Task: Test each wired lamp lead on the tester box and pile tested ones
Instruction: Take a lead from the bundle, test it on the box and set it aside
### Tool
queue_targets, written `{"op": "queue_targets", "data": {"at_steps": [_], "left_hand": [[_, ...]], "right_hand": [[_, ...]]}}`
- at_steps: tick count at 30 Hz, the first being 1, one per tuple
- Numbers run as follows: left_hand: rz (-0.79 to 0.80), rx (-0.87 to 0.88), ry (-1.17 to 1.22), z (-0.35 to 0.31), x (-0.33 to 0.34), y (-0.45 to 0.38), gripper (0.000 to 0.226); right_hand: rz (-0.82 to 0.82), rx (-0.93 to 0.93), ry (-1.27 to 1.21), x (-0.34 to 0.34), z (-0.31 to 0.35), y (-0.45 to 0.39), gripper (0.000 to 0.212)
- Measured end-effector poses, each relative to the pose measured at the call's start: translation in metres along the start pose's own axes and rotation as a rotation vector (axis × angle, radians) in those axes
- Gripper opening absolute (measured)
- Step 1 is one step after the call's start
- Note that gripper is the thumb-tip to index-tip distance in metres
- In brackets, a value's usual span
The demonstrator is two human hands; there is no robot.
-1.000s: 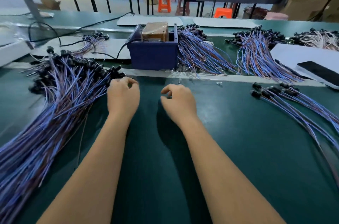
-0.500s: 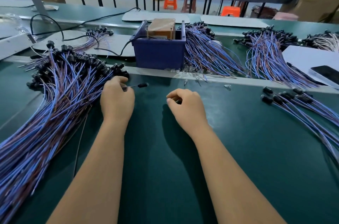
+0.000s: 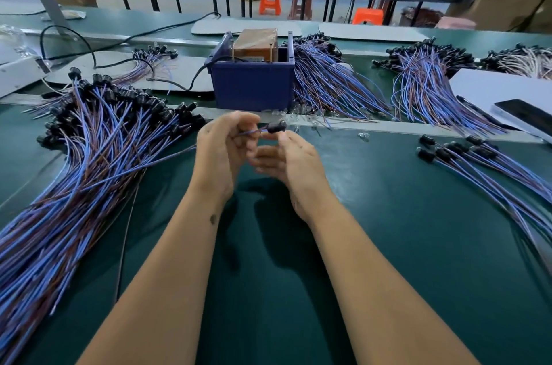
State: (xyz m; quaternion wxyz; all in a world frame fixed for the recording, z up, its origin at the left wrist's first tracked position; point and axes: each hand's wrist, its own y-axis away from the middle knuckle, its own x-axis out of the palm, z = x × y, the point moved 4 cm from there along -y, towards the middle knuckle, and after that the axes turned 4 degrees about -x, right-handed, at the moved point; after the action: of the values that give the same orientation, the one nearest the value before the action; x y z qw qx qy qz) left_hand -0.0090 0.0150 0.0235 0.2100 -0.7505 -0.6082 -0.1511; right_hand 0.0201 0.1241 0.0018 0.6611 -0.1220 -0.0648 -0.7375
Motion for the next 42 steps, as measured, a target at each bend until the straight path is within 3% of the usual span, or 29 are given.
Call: {"op": "queue_targets", "data": {"at_steps": [3,6,10,13,16,19,22,24,25,31,34,42], "left_hand": [[0.224,-0.211,0.108,0.009,0.017,0.006,0.041],[0.490,-0.347,-0.003,0.017,0.031,0.014,0.048],[0.624,-0.489,-0.136,0.024,0.036,0.019,0.052],[0.711,-0.611,-0.270,0.029,0.031,0.023,0.049],[0.757,-0.597,-0.309,0.029,0.027,0.024,0.044],[0.629,-0.503,-0.208,0.021,0.019,0.017,0.038],[0.206,-0.350,-0.020,0.016,0.001,0.000,0.042],[-0.072,-0.278,-0.070,0.017,-0.014,-0.009,0.039],[-0.137,-0.264,-0.141,0.018,-0.018,-0.010,0.033],[-0.114,-0.172,-0.443,0.022,-0.010,-0.007,0.018],[-0.102,-0.164,-0.451,0.022,-0.007,-0.004,0.018],[-0.109,-0.102,-0.554,0.025,-0.009,-0.006,0.020]], "right_hand": [[0.116,0.179,-0.219,0.003,-0.001,-0.002,0.056],[0.240,0.200,-0.369,-0.001,0.005,-0.001,0.069],[0.044,0.186,-0.372,-0.015,0.007,-0.001,0.035],[-0.081,0.087,-0.313,-0.027,0.010,-0.003,0.024],[-0.123,0.033,-0.297,-0.032,0.013,-0.004,0.015],[-0.110,-0.004,-0.275,-0.034,0.014,-0.005,0.014],[-0.090,0.000,-0.280,-0.033,0.014,-0.005,0.015],[-0.055,0.000,-0.255,-0.031,0.013,-0.005,0.016],[-0.037,-0.008,-0.207,-0.029,0.012,-0.005,0.015],[-0.025,-0.091,0.233,-0.013,0.005,-0.002,0.020],[-0.042,-0.123,0.372,-0.010,0.002,-0.001,0.016],[-0.169,-0.176,0.462,-0.013,0.004,0.000,0.011]]}}
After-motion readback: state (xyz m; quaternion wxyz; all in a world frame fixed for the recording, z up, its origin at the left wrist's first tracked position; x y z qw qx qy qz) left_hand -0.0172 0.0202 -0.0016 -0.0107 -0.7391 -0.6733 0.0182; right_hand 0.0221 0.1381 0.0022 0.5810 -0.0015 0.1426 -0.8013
